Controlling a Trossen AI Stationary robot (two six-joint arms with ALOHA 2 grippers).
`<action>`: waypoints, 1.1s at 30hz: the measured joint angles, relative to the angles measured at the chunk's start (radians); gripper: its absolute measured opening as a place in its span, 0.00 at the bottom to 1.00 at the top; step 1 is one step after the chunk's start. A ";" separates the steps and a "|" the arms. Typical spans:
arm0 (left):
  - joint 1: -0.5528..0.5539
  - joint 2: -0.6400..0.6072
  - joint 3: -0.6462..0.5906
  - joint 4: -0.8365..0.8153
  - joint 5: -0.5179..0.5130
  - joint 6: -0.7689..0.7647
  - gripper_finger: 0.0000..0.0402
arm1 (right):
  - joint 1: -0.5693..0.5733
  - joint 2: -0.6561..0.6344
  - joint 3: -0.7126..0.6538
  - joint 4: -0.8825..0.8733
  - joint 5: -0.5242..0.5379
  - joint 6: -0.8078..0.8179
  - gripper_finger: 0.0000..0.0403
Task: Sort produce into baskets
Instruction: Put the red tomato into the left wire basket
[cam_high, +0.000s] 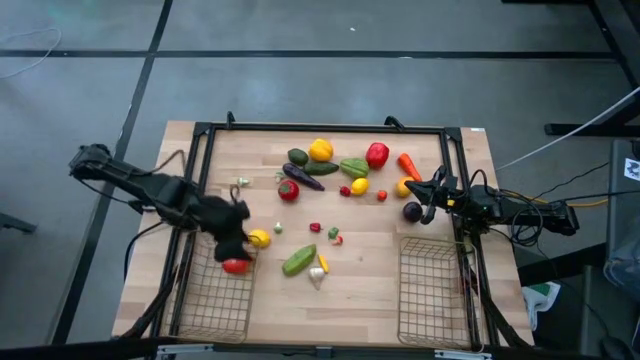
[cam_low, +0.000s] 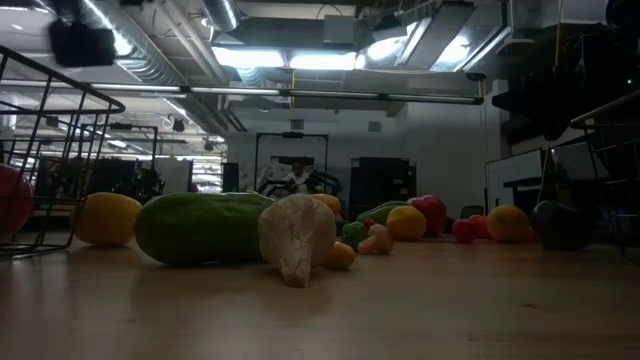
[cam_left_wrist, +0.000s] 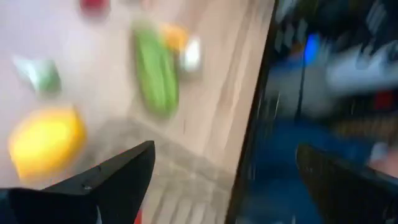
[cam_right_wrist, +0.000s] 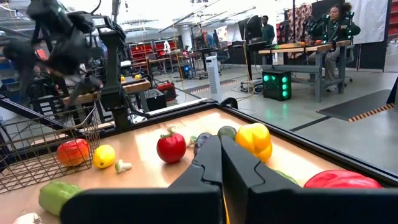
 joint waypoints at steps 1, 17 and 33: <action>0.013 -0.012 0.000 0.032 -0.056 0.010 0.95 | 0.000 0.000 0.000 0.000 0.000 0.000 0.00; 0.352 0.121 0.000 0.437 -0.153 0.108 0.95 | 0.000 0.000 0.000 0.000 0.000 0.000 0.00; 0.646 0.423 0.327 0.092 0.051 0.318 0.95 | 0.000 0.000 0.000 0.000 0.000 0.000 0.00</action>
